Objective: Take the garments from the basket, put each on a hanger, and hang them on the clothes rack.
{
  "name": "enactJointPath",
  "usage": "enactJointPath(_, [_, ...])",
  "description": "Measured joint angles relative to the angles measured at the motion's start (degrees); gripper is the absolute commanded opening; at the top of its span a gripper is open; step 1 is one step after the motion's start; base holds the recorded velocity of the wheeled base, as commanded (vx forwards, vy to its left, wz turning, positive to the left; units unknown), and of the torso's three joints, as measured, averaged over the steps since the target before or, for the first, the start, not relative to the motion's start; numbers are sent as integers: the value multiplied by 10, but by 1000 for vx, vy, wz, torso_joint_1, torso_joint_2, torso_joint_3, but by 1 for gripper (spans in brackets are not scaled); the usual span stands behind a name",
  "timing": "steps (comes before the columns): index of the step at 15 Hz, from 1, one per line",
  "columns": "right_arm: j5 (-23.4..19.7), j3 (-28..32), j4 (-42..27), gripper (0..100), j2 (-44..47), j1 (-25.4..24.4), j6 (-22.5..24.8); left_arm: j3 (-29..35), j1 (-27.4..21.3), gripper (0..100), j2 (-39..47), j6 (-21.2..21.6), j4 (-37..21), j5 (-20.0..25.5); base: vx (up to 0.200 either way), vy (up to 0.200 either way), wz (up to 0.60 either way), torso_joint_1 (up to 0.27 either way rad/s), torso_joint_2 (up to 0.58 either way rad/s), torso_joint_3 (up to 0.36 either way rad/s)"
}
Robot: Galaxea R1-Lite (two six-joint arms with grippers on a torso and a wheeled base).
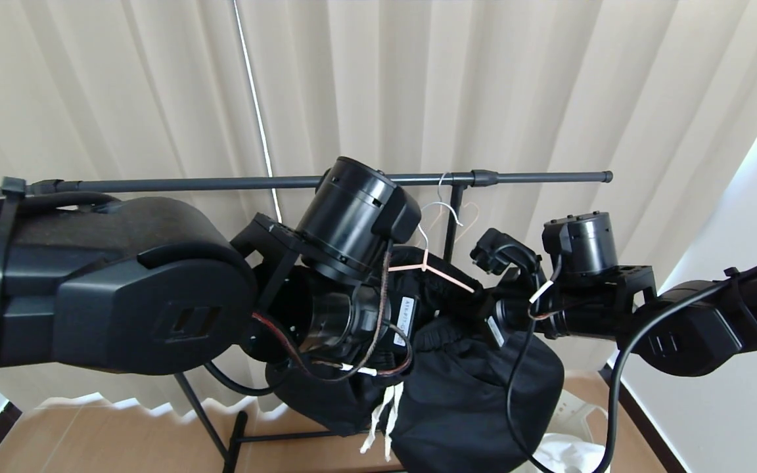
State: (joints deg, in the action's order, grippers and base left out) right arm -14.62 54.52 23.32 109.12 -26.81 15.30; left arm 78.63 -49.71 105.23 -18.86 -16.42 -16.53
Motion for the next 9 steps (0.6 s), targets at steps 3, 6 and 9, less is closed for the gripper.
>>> enactJointPath(3, [1, -5, 36, 0, 3, -5, -24, -5, -6, 0, 12, -7, -8, 0, 0, 0, 0, 0, 0, 0])
enactJointPath(6, [-2, -19, 72, 0, 0, -6, -25, -7, -5, 0, 18, -15, -36, -3, 0, 0, 0, 0, 0, 0])
enactJointPath(9, [-3, -46, 118, 0, -10, -5, -24, -8, 5, 0, 22, -21, -49, -11, 0, 0, 0, 0, 0, 0])
